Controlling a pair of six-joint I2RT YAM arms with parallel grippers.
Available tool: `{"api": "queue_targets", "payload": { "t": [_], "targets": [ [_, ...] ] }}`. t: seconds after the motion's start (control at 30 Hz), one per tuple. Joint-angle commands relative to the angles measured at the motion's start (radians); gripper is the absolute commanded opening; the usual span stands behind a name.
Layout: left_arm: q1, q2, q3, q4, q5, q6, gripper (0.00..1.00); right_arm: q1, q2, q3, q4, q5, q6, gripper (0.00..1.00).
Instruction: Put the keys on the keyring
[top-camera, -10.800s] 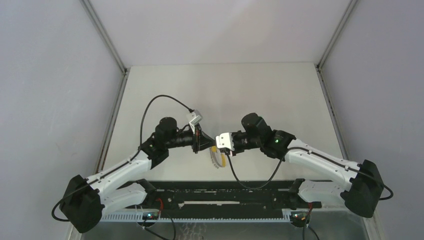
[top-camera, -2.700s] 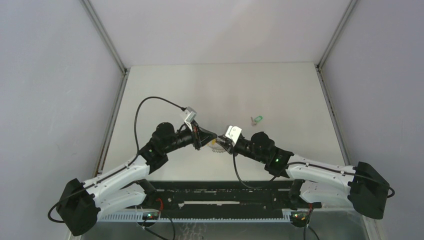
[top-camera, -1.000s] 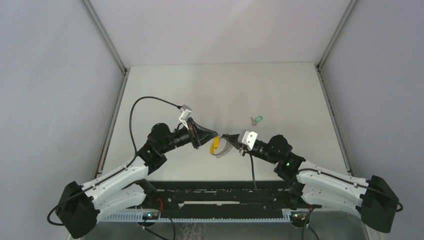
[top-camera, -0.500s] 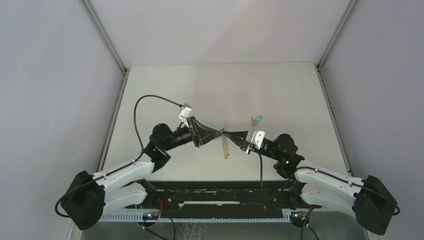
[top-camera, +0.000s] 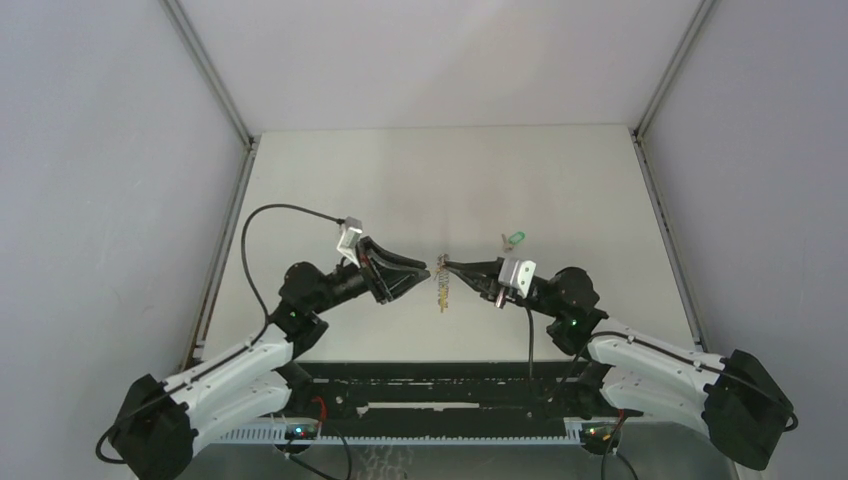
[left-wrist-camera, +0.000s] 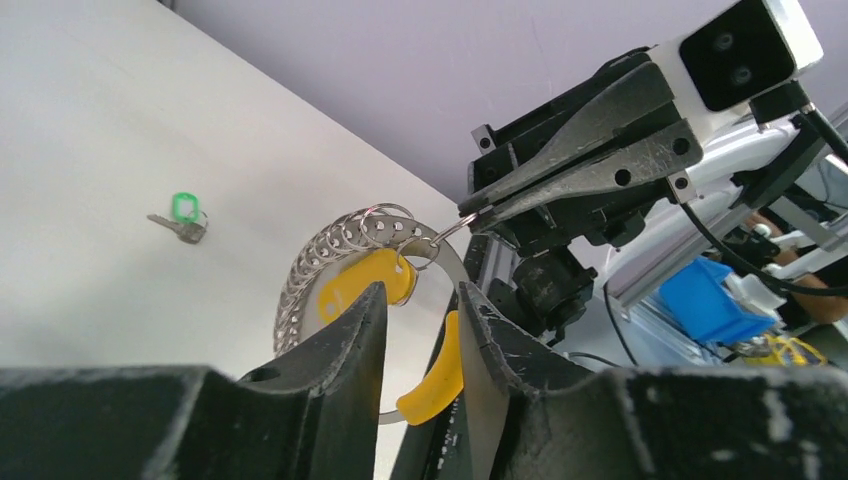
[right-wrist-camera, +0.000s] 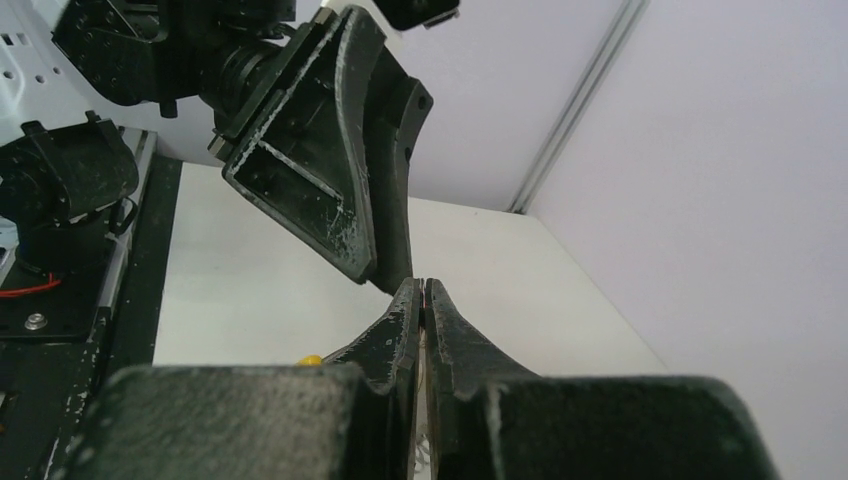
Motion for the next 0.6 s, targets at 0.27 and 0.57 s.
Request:
{"api": "queue_targets", "payload": {
  "t": [0.27, 0.57],
  "targets": [
    [0.009, -0.222, -0.023, -0.121, -0.021, 0.406, 0.48, -0.043, 0.012, 0.059, -0.025, -0.113, 0.053, 0.00],
    [0.009, -0.142, -0.063, -0.102, -0.081, 0.367, 0.51, -0.051, 0.069, 0.128, -0.203, -0.040, 0.040, 0.00]
  ]
}}
